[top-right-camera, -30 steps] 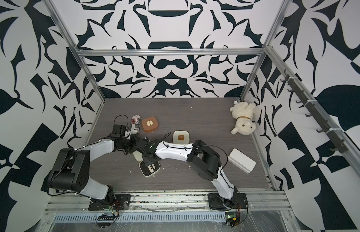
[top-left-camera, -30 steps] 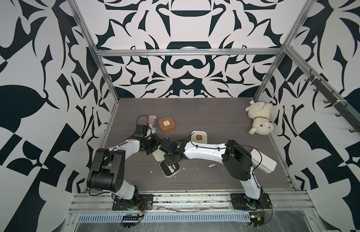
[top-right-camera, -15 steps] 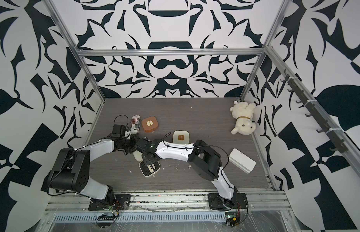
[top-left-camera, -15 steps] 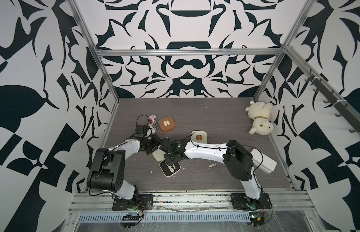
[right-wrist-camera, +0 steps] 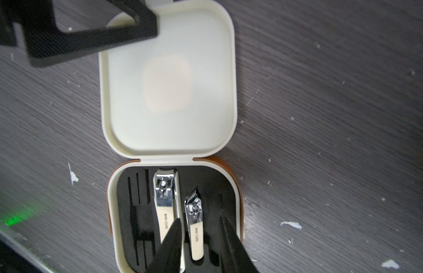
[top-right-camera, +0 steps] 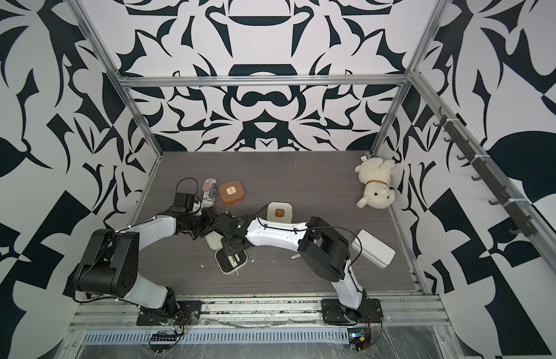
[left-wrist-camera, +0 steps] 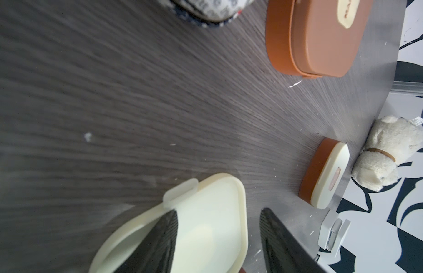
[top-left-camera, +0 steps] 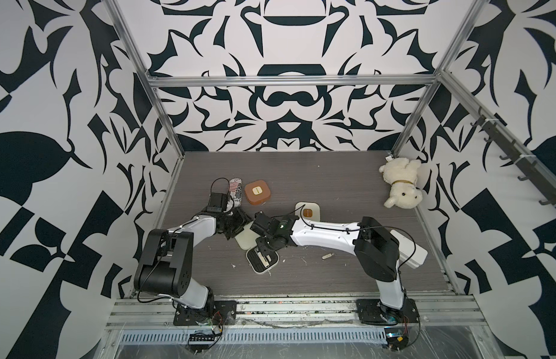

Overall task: Organize nail clipper sets
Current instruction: Place the nail clipper in the storage box.

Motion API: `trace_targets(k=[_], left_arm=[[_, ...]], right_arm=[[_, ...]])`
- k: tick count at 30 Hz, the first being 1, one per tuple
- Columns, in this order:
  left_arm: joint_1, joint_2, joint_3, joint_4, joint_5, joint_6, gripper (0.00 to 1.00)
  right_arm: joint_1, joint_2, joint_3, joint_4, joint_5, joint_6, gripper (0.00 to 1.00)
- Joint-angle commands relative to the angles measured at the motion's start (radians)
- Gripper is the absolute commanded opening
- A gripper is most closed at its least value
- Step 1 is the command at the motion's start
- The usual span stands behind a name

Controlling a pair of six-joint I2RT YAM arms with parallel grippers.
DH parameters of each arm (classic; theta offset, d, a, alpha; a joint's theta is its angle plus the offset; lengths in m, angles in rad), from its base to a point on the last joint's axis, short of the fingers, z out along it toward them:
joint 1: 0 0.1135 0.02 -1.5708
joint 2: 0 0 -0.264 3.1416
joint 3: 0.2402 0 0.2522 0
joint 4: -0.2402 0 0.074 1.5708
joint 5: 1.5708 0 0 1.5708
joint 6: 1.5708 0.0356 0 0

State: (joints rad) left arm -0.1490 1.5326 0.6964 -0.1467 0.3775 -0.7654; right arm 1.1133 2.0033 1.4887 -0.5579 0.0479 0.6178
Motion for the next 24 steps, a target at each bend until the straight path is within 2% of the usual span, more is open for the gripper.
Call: trace_targets(k=[1, 24], left_arm=[[0.003, 0.038, -0.018, -0.102, -0.051, 0.013, 0.61], [0.003, 0.022, -0.026, -0.109, -0.054, 0.015, 0.60]], right_arm=[[-0.007, -0.044, -0.010, 0.016, -0.012, -0.013, 0.31], [-0.036, -0.011, -0.028, 0.059, -0.100, -0.015, 0.31]])
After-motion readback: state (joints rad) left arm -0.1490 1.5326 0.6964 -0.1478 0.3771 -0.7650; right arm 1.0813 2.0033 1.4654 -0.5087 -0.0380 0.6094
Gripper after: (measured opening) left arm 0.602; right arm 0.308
